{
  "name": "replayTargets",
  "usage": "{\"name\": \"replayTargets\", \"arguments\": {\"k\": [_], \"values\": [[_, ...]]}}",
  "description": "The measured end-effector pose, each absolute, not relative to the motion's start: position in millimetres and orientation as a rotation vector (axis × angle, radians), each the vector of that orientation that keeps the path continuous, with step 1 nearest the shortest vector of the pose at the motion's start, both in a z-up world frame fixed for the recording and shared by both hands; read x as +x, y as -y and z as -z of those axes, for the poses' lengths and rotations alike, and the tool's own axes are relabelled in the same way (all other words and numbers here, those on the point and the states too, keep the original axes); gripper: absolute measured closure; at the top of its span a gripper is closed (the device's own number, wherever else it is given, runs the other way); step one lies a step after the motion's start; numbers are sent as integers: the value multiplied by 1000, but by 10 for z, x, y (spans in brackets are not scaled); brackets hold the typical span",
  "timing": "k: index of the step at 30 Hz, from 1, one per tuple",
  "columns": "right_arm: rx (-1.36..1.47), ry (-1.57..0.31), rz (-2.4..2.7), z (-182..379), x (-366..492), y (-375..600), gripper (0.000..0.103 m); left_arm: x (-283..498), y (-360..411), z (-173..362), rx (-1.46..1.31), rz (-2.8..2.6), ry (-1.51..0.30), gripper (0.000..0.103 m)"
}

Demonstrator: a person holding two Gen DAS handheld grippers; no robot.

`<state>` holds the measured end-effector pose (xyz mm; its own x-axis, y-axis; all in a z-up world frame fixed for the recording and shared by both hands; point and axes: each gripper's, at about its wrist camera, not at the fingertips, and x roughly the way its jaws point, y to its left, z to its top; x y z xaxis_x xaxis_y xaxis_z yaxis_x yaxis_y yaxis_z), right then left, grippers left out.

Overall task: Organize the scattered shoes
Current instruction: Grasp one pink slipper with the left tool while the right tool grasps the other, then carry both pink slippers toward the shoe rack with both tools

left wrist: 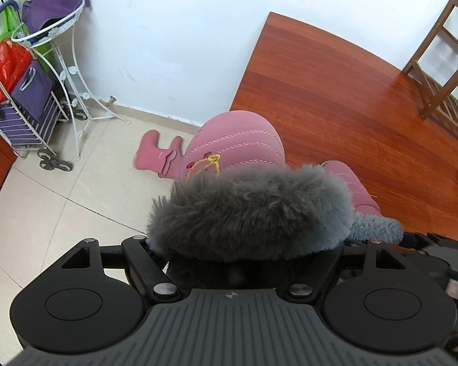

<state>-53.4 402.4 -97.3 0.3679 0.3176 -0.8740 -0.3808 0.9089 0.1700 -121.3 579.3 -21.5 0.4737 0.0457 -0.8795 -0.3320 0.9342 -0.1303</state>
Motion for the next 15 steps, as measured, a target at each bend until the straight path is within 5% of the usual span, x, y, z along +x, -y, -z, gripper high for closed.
{"name": "replayTargets", "arguments": {"k": [15], "values": [[-150, -1068, -283, 1285, -428, -4376, 4, -1268, -5904, 239, -334, -281, -1056, 26]]}}
